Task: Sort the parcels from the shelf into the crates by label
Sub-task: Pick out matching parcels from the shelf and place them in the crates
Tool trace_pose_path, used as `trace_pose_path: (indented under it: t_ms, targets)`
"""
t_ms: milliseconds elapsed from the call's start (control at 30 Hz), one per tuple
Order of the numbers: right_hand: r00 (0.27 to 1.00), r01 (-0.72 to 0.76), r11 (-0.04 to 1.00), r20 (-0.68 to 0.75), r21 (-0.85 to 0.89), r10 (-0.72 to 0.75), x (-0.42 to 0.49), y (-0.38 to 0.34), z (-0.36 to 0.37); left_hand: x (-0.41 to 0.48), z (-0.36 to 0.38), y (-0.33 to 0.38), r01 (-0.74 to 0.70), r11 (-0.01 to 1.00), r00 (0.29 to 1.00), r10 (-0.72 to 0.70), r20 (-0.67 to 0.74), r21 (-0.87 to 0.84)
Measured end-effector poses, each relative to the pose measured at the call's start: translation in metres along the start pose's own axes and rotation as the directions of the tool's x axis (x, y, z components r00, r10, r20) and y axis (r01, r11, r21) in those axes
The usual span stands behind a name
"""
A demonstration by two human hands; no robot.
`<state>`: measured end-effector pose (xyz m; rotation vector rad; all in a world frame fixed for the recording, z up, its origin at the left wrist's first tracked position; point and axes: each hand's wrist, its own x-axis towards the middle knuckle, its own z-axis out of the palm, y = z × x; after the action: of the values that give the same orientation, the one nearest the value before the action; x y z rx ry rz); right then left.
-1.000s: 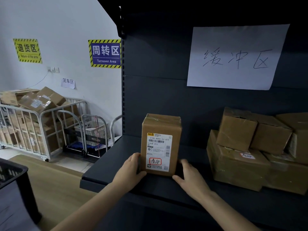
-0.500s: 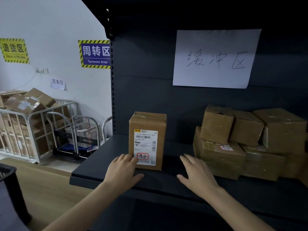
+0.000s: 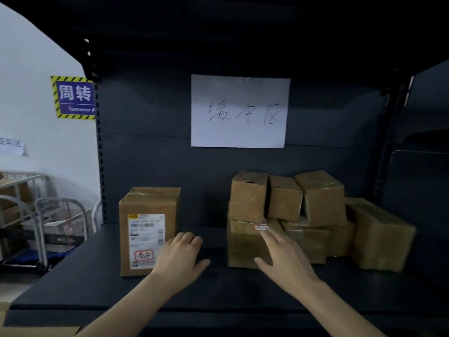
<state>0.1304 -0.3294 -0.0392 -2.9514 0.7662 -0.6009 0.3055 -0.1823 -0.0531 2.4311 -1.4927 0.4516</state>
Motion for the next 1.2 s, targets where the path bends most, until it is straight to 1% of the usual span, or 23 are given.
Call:
trace_pose_path:
  t_ms: [67, 233, 400, 567, 667, 733, 867, 933, 1067, 1200]
  targets:
    - [0.999, -0.029, 0.999, -0.020, -0.016, 0.028, 0.002, 0.009, -0.009, 0.017, -0.001, 0.010, -0.018, 1.000, 1.000, 0.018, -0.014, -0.012]
    - [0.994, -0.090, 0.995, -0.068, -0.034, 0.088, 0.022, 0.026, -0.024, 0.061, -0.006, 0.025, -0.004, 0.992, 0.999, -0.001, -0.039, -0.129]
    - [0.984, -0.125, 0.992, -0.124, 0.033, 0.128, 0.059, 0.031, -0.040, 0.109, -0.014, 0.028, 0.074, 0.967, 0.997, -0.081, -0.020, -0.243]
    - [0.979, -0.183, 0.977, -0.071, 0.111, 0.192, 0.092, 0.032, -0.040, 0.142, -0.010, 0.023, 0.104, 0.937, 0.994, -0.086, 0.068, -0.334]
    - [0.975, -0.217, 0.965, -0.014, 0.150, 0.221, 0.102, 0.031, -0.031, 0.153, -0.003, 0.023, 0.113, 0.886, 0.990, -0.064, 0.123, -0.449]
    - [0.973, -0.225, 0.955, -0.012, 0.193, 0.232, 0.106, 0.028, -0.023, 0.155, 0.002, 0.024, 0.100, 0.859, 0.991, -0.044, 0.123, -0.503]
    - [0.965, -0.236, 0.946, -0.061, 0.223, 0.255, 0.105, 0.022, -0.017, 0.149, 0.003, 0.029, 0.073, 0.824, 0.996, -0.028, 0.088, -0.562]
    - [0.964, -0.219, 0.947, -0.098, 0.235, 0.248, 0.101, 0.020, -0.018, 0.142, 0.001, 0.031, 0.046, 0.826, 0.999, -0.023, 0.049, -0.561]
    - [0.966, -0.163, 0.949, -0.152, 0.270, 0.210, 0.085, 0.013, -0.019, 0.119, -0.005, 0.033, -0.001, 0.849, 0.999, -0.028, -0.045, -0.529]
    - [0.954, -0.140, 0.918, -0.199, 0.371, 0.226, 0.063, 0.002, -0.023, 0.088, -0.011, 0.037, -0.086, 0.856, 0.985, -0.003, -0.172, -0.509]
